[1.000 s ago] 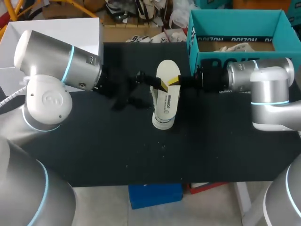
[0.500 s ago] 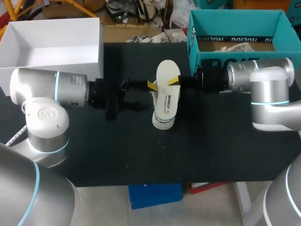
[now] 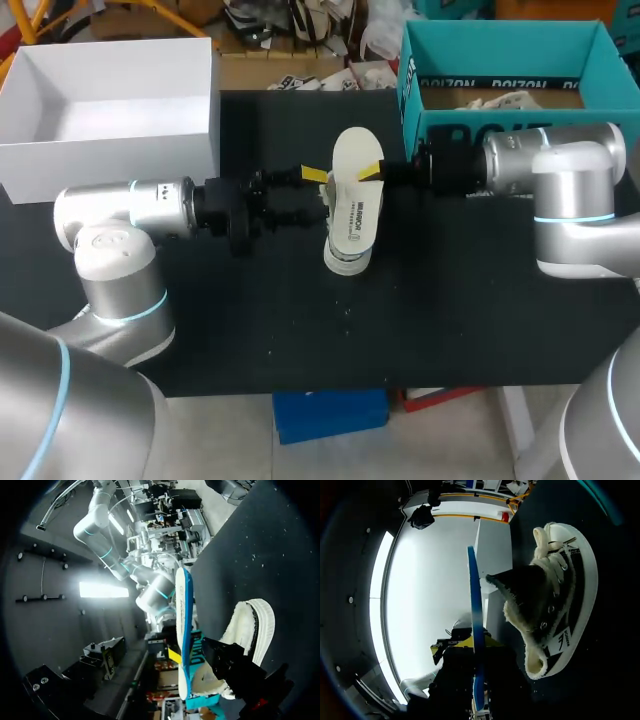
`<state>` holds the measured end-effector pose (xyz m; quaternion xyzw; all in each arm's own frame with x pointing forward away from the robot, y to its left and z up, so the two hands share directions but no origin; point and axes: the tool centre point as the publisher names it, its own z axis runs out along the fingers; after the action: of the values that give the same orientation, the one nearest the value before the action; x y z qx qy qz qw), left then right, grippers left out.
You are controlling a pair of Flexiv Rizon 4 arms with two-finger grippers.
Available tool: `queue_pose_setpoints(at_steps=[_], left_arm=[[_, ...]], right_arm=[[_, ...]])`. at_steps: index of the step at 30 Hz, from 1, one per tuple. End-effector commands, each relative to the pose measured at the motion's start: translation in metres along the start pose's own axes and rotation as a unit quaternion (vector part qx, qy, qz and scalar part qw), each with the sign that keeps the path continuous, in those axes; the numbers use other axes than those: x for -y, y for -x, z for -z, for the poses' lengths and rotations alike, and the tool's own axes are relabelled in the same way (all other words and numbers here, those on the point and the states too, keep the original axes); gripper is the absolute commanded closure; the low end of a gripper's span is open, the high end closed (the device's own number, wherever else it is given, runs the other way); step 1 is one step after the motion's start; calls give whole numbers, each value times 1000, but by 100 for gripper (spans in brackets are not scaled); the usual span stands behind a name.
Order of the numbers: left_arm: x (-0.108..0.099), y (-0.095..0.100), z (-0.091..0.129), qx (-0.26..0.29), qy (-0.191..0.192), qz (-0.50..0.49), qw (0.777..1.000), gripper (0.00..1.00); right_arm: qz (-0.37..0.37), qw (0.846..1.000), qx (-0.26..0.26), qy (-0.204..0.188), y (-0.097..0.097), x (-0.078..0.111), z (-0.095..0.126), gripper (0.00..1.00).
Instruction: Take the shoe out of the shoebox, open the shoe tongue, remove and reinsert the insole, then place the shoe into the shoebox
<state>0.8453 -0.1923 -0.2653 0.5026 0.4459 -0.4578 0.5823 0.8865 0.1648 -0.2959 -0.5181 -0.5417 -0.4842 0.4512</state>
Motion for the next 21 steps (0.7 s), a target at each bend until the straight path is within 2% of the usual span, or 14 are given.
queue_pose_setpoints(at_steps=[1,8,9,10,11,13,14,15,19,21], left_arm=[[-11,-7,-12,-6,-5,-7,1000,0],[-21,-12,-24,-17,-11,-20,1000,0],[-21,-12,-26,-17,-12,-21,1000,7],[-22,-12,-28,-18,-14,-23,999,25],[-22,-13,-30,-20,-15,-23,999,31],[-22,-13,-33,-20,-18,-22,999,34],[-22,-14,-34,-21,-19,-22,999,41],[-21,-15,-36,-21,-21,-22,999,53],[-21,-21,-40,-26,-26,-17,999,53],[-22,-22,-42,-27,-27,-15,999,58]], right_arm=[[0,1000,0,0,1,0,-1,100],[0,1000,0,0,1,0,-1,100],[0,1000,0,0,1,0,-1,100],[0,1000,0,0,1,0,-1,100],[0,1000,0,0,1,0,-1,100],[0,1000,0,0,1,0,-1,100],[0,1000,0,0,1,0,-1,100],[0,1000,0,0,1,0,-1,100],[0,1000,0,0,1,0,-1,100],[0,1000,0,0,1,0,-1,100]])
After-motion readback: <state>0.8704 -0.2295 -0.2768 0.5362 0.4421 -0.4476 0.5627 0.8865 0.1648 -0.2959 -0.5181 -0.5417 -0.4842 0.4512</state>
